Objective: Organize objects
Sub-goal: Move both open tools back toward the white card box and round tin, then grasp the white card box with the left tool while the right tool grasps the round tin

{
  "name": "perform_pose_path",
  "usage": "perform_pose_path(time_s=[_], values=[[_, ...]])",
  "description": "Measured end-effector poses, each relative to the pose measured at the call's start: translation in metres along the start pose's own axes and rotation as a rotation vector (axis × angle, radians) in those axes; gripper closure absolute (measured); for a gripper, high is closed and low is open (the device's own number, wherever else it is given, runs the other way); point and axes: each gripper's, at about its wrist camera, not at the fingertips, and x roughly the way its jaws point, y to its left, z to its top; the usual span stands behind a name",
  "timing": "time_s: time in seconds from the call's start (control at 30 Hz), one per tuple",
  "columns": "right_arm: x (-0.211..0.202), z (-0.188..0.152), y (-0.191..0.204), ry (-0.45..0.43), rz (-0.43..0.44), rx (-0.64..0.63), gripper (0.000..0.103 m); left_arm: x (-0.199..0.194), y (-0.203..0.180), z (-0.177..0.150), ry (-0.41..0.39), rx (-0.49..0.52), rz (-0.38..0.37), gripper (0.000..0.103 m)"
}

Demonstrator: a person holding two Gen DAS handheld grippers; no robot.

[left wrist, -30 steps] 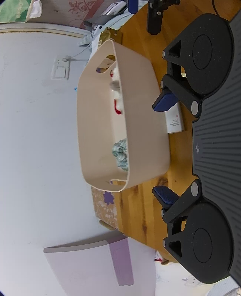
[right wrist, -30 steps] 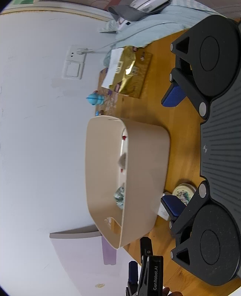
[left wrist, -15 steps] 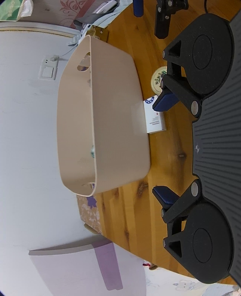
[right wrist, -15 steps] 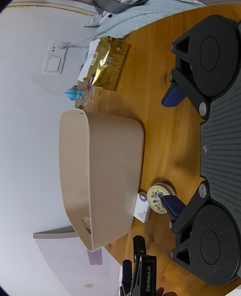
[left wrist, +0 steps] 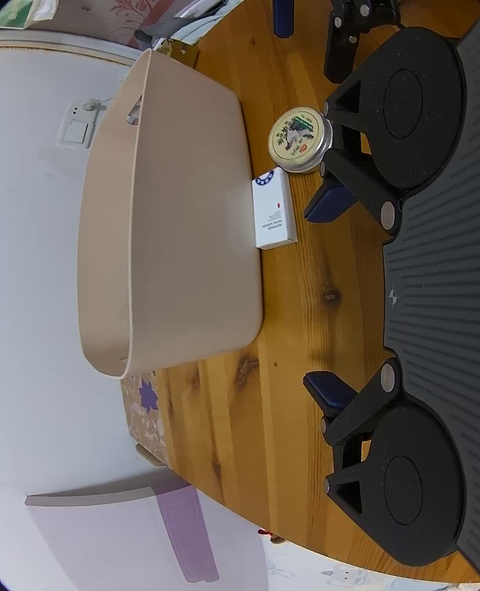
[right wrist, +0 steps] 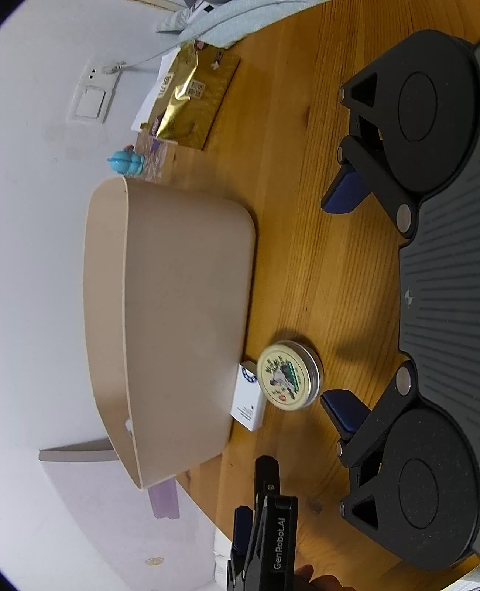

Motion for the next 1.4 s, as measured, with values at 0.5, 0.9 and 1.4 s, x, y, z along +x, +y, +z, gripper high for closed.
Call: perform_pose_path(time_s=[0.5, 0.9, 1.4], values=[[0.027, 0.005, 0.027, 0.043, 0.029, -0.035, 0.0, 0.019, 0.008, -0.006, 0.036, -0.011, 0.002, 0.014], [0.047, 0.018, 0.044, 0.032, -0.002, -0.056, 0.0, 0.03, 0.016, -0.004, 0.036, -0.013, 0.001, 0.014], [0.047, 0.022, 0.008, 0.023, -0.071, 0.012, 0.0, 0.038, -0.004, 0.001, 0.046, 0.018, -0.052, 0.014]])
